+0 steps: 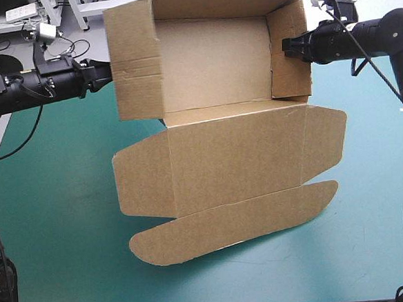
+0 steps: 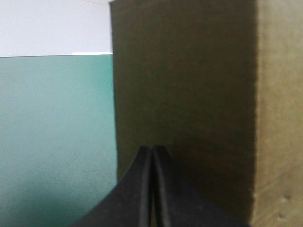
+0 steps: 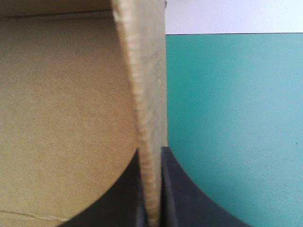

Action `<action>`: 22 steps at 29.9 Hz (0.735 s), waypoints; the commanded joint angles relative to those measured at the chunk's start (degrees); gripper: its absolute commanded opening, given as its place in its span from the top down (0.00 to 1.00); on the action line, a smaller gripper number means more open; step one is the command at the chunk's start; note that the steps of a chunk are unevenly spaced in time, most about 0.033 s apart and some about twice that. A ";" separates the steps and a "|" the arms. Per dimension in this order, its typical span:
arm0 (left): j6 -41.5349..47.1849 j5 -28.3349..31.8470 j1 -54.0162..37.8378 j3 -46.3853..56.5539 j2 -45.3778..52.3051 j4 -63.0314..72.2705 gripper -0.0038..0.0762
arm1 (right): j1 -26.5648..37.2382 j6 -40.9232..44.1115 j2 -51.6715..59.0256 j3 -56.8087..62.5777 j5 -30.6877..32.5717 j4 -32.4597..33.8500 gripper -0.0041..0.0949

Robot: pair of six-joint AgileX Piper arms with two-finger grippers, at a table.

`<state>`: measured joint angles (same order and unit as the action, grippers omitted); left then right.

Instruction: Fold the box

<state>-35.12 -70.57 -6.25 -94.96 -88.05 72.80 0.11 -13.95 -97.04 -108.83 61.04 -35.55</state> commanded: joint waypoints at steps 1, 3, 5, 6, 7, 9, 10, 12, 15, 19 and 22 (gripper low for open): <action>0.28 -3.40 2.20 -1.85 2.44 4.73 0.96 | 0.04 0.76 2.49 -1.83 -3.73 -3.37 0.97; 0.28 -3.40 2.55 -1.85 2.44 4.85 0.96 | 0.04 0.76 2.49 -1.83 -3.73 -3.37 0.97; 0.28 -3.40 2.67 -1.85 2.44 4.85 0.96 | 0.04 0.76 2.49 -1.83 -3.62 -3.37 0.97; 0.28 -3.40 2.75 -1.85 2.44 4.85 0.96 | 0.04 0.76 2.49 -1.83 -3.62 -3.37 0.97; 0.28 -3.40 3.06 -1.85 2.44 4.85 0.96 | 0.04 0.76 2.49 -1.83 -3.62 -3.37 0.97; 0.28 -3.40 3.54 -1.85 2.44 4.85 0.96 | 0.04 0.76 2.49 -1.83 -3.62 -3.26 0.97; 0.28 -3.40 3.99 -1.85 2.44 4.85 0.96 | 0.04 0.76 2.49 -1.83 -3.62 -3.26 0.97; -0.04 -3.40 4.74 -1.85 2.44 4.72 0.96 | 0.04 0.76 2.49 -1.83 -3.95 -3.11 0.97; -0.13 -3.40 5.66 -1.85 2.44 4.62 0.94 | 0.04 0.76 2.49 -1.83 -4.05 -2.87 0.97; -0.13 -3.40 6.02 -1.85 2.44 4.62 0.77 | 0.04 0.76 2.49 -1.83 -4.15 -2.87 0.97; -0.13 -3.40 6.02 -1.85 2.44 4.75 0.62 | 0.04 0.76 2.49 -1.83 -4.49 -2.50 0.97</action>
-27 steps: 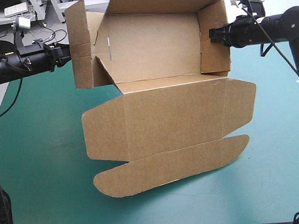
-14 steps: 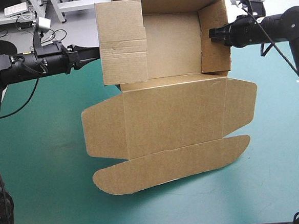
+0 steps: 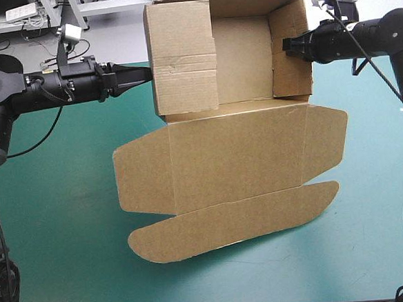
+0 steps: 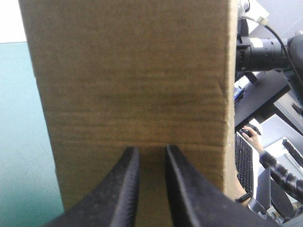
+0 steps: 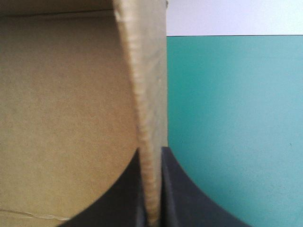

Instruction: Fold the box

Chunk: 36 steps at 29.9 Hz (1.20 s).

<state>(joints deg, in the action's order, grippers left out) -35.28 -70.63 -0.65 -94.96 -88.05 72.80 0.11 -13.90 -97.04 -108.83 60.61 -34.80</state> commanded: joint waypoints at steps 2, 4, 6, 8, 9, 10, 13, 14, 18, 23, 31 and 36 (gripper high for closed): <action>0.02 -3.35 0.42 -1.85 2.44 5.14 0.55 | 0.04 0.71 2.49 -1.83 -4.43 -2.96 0.97; 0.02 -3.35 0.42 -1.85 2.65 5.87 0.54 | 0.04 0.71 2.49 -1.83 -4.80 -2.08 0.97; 0.02 -3.35 0.42 -1.85 2.92 6.41 0.54 | 0.04 0.71 2.49 -1.83 -4.94 -1.95 0.97; 0.02 -3.35 0.42 -1.85 2.92 6.42 0.54 | 0.04 0.71 2.49 -1.83 -5.32 -1.82 0.97; 0.02 -3.35 0.42 -1.85 2.92 6.42 0.54 | 0.04 0.71 2.49 -1.83 -5.45 -1.82 0.97; 0.02 -3.35 0.42 -1.85 2.92 6.17 0.54 | 0.04 0.71 2.49 -1.83 -5.45 -1.93 0.97; 0.02 -3.23 0.42 -1.85 2.92 5.29 0.54 | -0.09 0.71 2.49 -1.83 -5.45 -1.93 0.97; 0.02 -2.97 0.42 -1.85 2.92 4.68 0.54 | -0.62 0.46 2.49 -1.83 -5.45 -1.56 0.97; 0.02 -1.04 0.42 -1.85 2.92 0.10 0.54 | -3.83 1.12 2.49 -1.83 -5.90 2.79 0.96; 0.73 -0.23 0.42 -1.85 2.92 -6.84 0.54 | -9.25 4.23 2.49 -1.83 -7.07 8.20 0.96; 4.20 5.02 0.42 -1.85 2.92 -19.19 0.54 | -15.59 7.93 2.49 -1.83 -7.45 11.87 0.96; 7.47 9.58 0.42 -1.85 2.80 -26.22 0.54 | -19.55 10.44 2.59 -1.83 -8.35 12.44 0.96</action>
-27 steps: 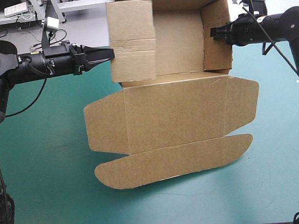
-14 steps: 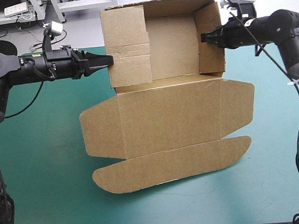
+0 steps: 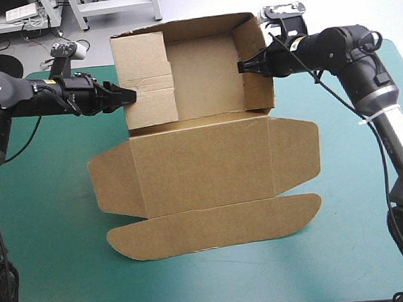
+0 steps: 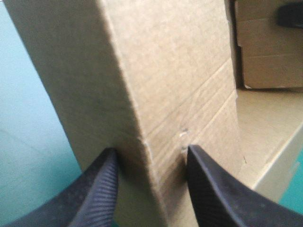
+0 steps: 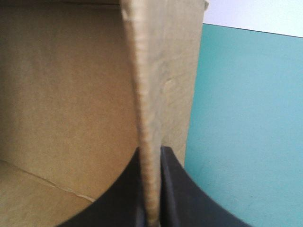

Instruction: Fold the box

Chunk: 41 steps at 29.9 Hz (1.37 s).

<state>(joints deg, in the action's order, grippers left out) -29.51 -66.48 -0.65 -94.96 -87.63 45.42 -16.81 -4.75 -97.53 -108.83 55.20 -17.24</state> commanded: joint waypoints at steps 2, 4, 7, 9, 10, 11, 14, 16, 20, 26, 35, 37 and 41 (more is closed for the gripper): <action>2.26 7.28 0.42 -1.85 2.24 -0.28 0.54 | -3.97 2.14 3.08 -1.83 -2.94 -4.92 0.96; 2.41 9.32 0.42 -1.85 1.84 -1.37 0.54 | -4.98 2.77 3.08 -1.83 -2.80 -4.77 0.96; 2.41 11.18 0.42 -1.85 0.78 -1.64 0.54 | -6.71 3.41 3.08 -1.83 -2.64 -4.77 0.96; 2.41 11.29 0.42 -1.85 -0.22 -1.64 0.54 | -7.69 3.52 3.08 -1.83 -2.74 -4.77 0.96; 2.29 11.04 0.42 -1.85 -0.59 -1.64 0.54 | -8.10 3.52 3.08 -1.83 -2.75 -4.49 0.96; 2.29 10.78 0.42 -1.75 -1.21 -2.03 0.55 | -8.55 3.62 3.08 -1.83 -2.86 -4.49 0.96; 2.29 10.78 0.42 -1.75 -2.37 -4.49 0.63 | -9.31 3.62 3.08 -1.83 -2.95 -4.33 0.96; 2.19 11.14 0.42 -1.75 -2.76 -7.11 0.71 | -9.31 3.62 3.08 -1.83 -2.83 -4.44 0.96; 2.19 10.38 0.42 -1.75 -2.76 -8.24 0.89 | -9.31 3.62 3.08 -1.83 -2.83 -4.75 0.96; 3.42 7.16 1.14 -1.75 -2.18 -5.27 0.96 | -9.31 4.75 3.08 -1.83 -2.59 -4.33 0.96; 14.10 6.14 11.25 -1.85 1.02 -12.99 0.96 | -9.31 15.84 2.98 -1.83 8.19 9.91 0.96; 17.99 5.58 14.45 -1.85 1.12 -17.36 0.96 | -9.31 17.03 2.98 -1.83 10.88 11.74 0.96; 24.73 4.42 19.79 -1.85 0.25 -27.03 0.96 | -9.31 19.28 1.76 -1.72 16.60 15.26 0.96</action>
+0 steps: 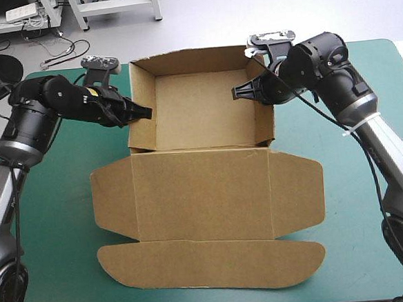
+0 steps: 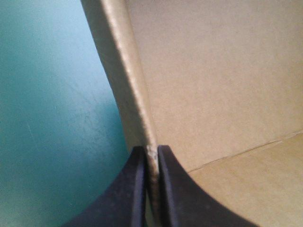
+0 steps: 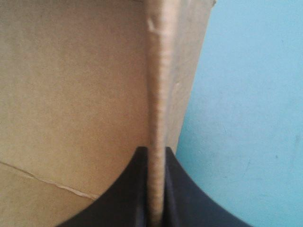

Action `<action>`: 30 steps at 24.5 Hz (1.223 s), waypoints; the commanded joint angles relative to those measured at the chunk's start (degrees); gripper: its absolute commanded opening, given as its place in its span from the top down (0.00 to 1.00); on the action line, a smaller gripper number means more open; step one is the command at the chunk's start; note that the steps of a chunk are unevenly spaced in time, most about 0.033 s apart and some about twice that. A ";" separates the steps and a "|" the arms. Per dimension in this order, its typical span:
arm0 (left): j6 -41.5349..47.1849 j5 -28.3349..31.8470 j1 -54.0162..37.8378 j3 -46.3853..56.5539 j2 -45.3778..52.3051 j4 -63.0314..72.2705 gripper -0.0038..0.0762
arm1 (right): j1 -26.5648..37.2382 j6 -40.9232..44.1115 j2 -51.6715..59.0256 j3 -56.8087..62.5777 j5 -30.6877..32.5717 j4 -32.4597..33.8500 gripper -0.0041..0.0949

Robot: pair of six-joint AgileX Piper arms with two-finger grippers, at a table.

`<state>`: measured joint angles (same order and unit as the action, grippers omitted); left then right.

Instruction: Fold the box

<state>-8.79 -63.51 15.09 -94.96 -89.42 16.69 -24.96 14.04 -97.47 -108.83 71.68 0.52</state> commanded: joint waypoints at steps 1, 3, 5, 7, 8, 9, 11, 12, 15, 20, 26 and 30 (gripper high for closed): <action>5.21 1.18 4.95 -1.85 1.77 0.17 0.96 | -1.16 0.63 1.28 -1.19 0.11 -3.21 0.96; 7.95 -0.41 6.52 -1.85 0.82 -2.70 0.96 | -1.16 0.95 0.37 -0.51 0.01 -5.29 0.96; 9.48 -1.91 7.00 -1.74 -0.60 -3.89 0.96 | -1.16 0.95 -1.59 -0.27 0.01 -6.94 0.96; 11.11 -2.65 7.00 -1.63 -2.16 -3.99 0.96 | -1.16 0.95 -3.68 -0.04 0.01 -9.31 0.96; 11.37 -2.87 6.88 -1.63 -3.17 -3.99 0.96 | -1.16 0.95 -4.90 -0.04 0.01 -10.15 0.96; 12.14 -3.02 6.88 -1.63 -4.23 -3.99 0.96 | -1.16 0.95 -5.88 -0.04 0.01 -10.56 0.96; 14.05 -2.73 6.79 -1.63 -6.49 -4.11 0.96 | -1.16 0.95 -8.52 -0.04 0.01 -11.00 0.96; 14.28 -2.51 6.79 -1.63 -7.44 -4.11 0.96 | -1.16 0.81 -9.41 -0.04 0.01 -10.87 0.96; 14.28 -2.07 6.79 -1.63 -10.98 -4.24 0.96 | -1.16 0.81 -12.26 -0.04 0.01 -9.82 0.96; 14.03 -0.94 6.79 -1.63 -16.24 -6.91 0.96 | -1.16 -0.05 -17.36 -0.04 0.01 -8.75 0.96; 10.53 -4.00 6.79 -2.27 -17.43 -14.09 0.92 | -1.16 -1.67 -18.68 -1.61 0.01 -5.99 0.77; 9.38 -5.84 6.79 -4.82 -17.43 -13.87 0.68 | -1.16 -1.03 -17.57 -6.49 0.01 -3.52 0.41</action>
<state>1.43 -69.99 21.09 -97.84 -108.22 0.90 -25.30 13.38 -118.99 -111.48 72.12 -1.15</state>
